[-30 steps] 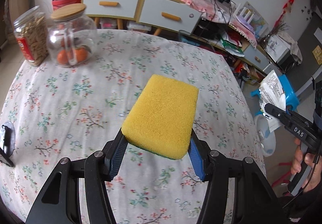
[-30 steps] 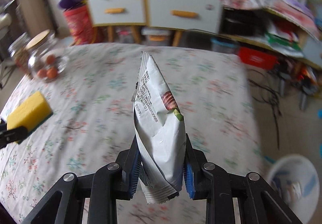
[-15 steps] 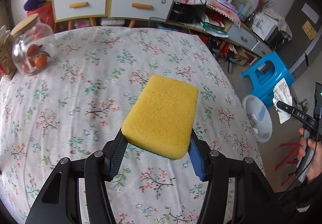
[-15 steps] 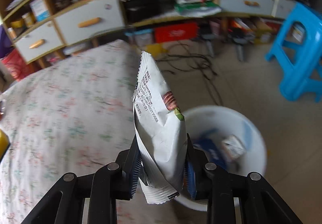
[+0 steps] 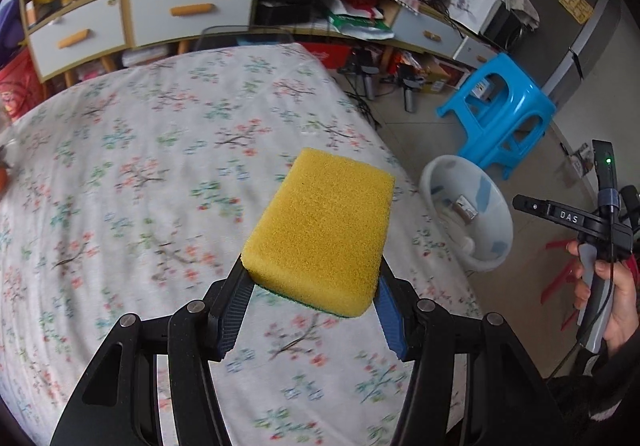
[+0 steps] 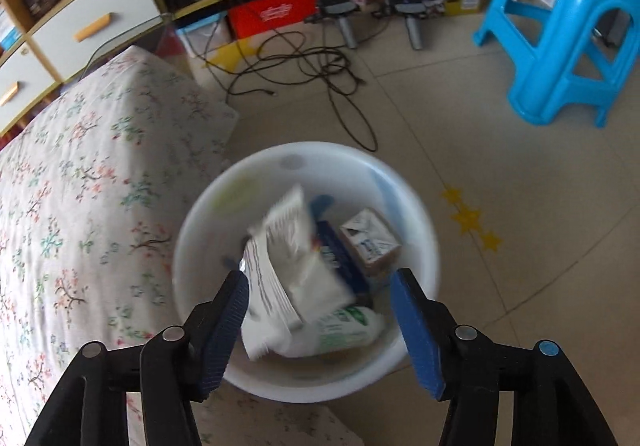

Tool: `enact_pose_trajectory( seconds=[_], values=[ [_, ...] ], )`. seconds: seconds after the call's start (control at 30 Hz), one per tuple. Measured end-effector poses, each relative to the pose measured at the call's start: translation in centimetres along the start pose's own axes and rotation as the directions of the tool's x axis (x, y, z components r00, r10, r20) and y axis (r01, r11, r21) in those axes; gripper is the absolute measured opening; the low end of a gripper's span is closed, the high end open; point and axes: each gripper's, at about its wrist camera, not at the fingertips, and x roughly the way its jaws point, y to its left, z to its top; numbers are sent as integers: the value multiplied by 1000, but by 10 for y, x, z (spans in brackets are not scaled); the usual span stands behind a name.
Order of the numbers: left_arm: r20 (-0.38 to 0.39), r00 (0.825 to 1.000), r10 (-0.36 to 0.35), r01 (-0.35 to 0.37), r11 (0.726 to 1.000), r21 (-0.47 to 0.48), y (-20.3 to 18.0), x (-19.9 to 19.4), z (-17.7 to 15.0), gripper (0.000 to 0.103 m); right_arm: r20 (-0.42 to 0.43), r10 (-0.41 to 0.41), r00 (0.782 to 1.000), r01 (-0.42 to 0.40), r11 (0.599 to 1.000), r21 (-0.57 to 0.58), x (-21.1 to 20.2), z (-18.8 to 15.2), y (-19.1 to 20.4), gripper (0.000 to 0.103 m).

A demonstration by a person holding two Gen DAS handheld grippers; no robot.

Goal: Collect trash
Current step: 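Carry sponge and wrapper over the wastebasket and open both grippers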

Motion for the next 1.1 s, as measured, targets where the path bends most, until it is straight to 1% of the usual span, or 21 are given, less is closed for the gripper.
enact_pose_trajectory(
  seconds=[0.23,0.47,0.53,0.6,0.67,0.7,0.73,0.77,0.83,0.9,0.97,1.1],
  values=[
    [-37,998,-49,52,996,68,-66,45,18,60,-2,20,1000,-20,996,86,-12,-7,-36,70],
    [-65,993,-102,110,983,149,-128,84,34,60,-16,23,1000,-20,989,143,-19,-15,-63,73],
    [-66,991,-118,127,979,161,-139,92,38,60,-18,27,999,-23,986,165,-21,-17,-69,73],
    [-69,986,-150,160,972,171,-150,101,43,61,-18,30,999,-27,982,186,-23,-17,-75,73],
    [-83,982,-169,181,968,175,-157,109,47,65,-13,31,999,-28,979,202,-25,-17,-79,73],
    [-88,983,-164,177,968,176,-159,112,49,68,-11,30,999,-27,978,208,-25,-16,-81,74],
    [-92,984,-153,168,970,178,-160,114,50,80,-9,29,1000,-27,977,213,-26,-15,-81,75],
    [-90,987,-132,147,972,184,-163,115,51,89,-7,29,1000,-26,976,216,-26,-15,-81,75],
    [-80,990,-114,127,972,198,-165,113,49,90,-6,27,1000,-25,976,217,-26,-13,-79,77],
    [-75,994,-81,95,973,213,-163,110,47,90,-8,23,1000,-21,978,205,-25,-13,-78,77],
    [-67,996,-53,66,975,214,-155,103,44,92,-13,14,1000,-12,981,192,-24,-13,-74,77],
    [-50,998,-26,36,979,201,-132,86,37,96,-17,13,1000,-10,984,176,-24,-15,-64,77]
  ],
)
